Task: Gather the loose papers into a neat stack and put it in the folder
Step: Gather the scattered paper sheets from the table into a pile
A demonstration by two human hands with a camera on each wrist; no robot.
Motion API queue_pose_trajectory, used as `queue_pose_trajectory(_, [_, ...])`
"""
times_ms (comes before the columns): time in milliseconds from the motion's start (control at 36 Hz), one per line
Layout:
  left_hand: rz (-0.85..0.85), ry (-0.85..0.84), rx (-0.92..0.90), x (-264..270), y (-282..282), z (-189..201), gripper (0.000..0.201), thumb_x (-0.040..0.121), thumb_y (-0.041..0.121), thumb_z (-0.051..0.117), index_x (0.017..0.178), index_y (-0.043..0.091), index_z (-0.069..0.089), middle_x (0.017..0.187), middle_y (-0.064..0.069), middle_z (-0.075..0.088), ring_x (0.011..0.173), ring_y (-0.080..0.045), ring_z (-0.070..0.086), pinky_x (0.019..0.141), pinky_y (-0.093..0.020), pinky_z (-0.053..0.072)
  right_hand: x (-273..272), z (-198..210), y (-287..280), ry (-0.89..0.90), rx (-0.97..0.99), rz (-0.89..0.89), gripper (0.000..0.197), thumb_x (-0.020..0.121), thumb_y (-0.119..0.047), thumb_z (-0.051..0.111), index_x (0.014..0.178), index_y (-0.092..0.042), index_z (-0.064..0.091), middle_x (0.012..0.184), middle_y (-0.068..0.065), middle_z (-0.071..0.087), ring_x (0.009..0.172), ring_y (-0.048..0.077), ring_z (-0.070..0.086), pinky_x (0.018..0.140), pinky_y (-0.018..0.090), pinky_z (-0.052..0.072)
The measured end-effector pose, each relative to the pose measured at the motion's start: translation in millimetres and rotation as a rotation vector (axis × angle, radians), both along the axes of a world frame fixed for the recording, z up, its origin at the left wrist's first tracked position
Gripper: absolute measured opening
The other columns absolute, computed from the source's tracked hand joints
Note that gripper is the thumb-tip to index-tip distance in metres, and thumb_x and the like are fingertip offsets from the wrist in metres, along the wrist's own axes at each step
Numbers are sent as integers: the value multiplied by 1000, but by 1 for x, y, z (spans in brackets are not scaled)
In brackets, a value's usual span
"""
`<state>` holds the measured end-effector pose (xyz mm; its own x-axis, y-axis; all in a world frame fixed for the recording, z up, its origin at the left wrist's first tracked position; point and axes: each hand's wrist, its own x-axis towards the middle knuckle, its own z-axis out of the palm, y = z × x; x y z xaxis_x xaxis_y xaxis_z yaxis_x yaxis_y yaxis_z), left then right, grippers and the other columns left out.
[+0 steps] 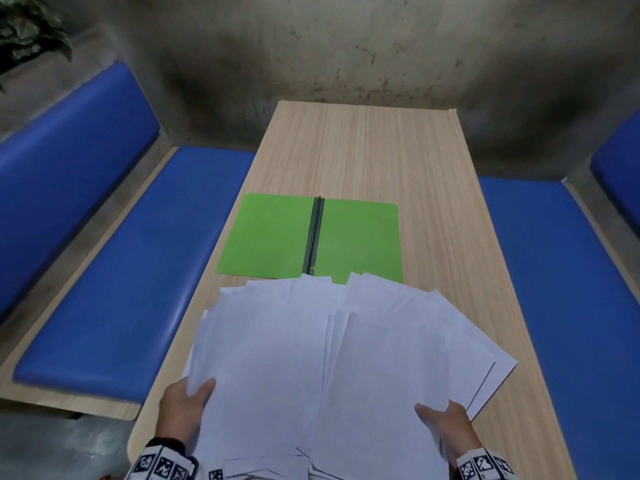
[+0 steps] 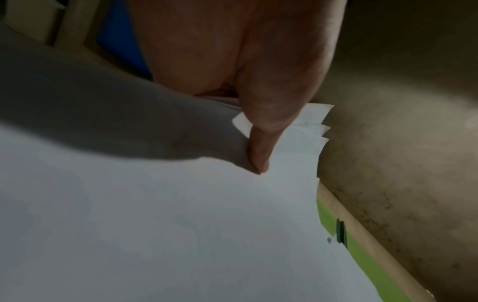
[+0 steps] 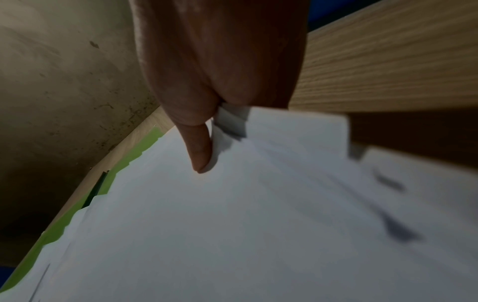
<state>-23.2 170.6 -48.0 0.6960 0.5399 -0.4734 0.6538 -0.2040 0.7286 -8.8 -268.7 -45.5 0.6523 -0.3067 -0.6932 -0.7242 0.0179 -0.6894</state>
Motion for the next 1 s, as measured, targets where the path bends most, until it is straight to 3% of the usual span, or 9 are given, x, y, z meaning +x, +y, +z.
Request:
queue_pose_trajectory(111, [-63,-82,106,13,7,40,15,87,11,71,73,6,69,76,-14,73,75,-27,66,72,-45,54,0,-4,-1,6,-6,11,5,83,7,64,83,2,66,81,14,69,77,32,65,69,33,50])
queue_pose_trajectory(194, [-69,-121,133,23,15,62,14,87,13,70,78,2,70,79,-17,73,77,-22,64,76,-47,54,-1,-9,-3,17,-2,11,8,81,6,65,80,-1,67,89,20,72,87,38,68,82,45,53])
queue_pose_trajectory(417, [59,-233,146,41,31,111,24,83,29,74,76,7,68,81,-14,73,71,-24,65,73,-48,56,-2,-13,-5,44,1,30,4,81,4,66,80,1,68,87,20,74,87,38,70,83,49,55])
queue_pose_trajectory(583, [201,-329,149,55,46,132,55,71,55,78,89,5,65,91,-9,72,86,-30,69,84,-51,55,-2,-18,-7,48,-4,39,7,80,2,66,86,3,69,89,20,75,87,38,71,85,51,55])
queue_pose_trajectory(667, [193,-433,82,59,38,142,51,75,50,77,98,5,69,96,-8,72,87,-27,69,83,-44,55,-2,-13,-4,40,-1,33,6,81,4,65,86,0,67,87,20,74,85,37,70,77,44,57])
queue_pose_trajectory(778, [190,-513,-125,63,3,146,11,88,19,70,90,9,68,92,-4,68,78,-17,63,66,-25,56,-1,-11,-4,38,14,33,8,82,7,64,85,0,68,86,21,73,83,37,71,68,38,57])
queue_pose_trajectory(861, [134,-481,-244,65,-25,129,4,89,12,68,90,9,70,98,-7,70,88,-23,65,82,-32,52,-1,-13,-5,44,0,44,14,80,3,66,94,3,69,88,20,75,84,37,71,77,45,58])
queue_pose_trajectory(916, [95,-430,-278,62,-47,110,14,89,9,67,103,5,69,97,-9,71,84,-22,67,78,-32,56,-1,-11,-5,53,7,43,10,81,3,65,90,1,68,88,20,74,82,35,71,70,38,58])
queue_pose_trajectory(1000, [52,-309,-396,52,-86,81,13,88,6,67,100,3,70,91,-11,77,79,-26,72,75,-39,60,-1,-12,-6,61,15,27,16,82,3,65,98,3,65,93,20,73,84,35,70,63,32,55])
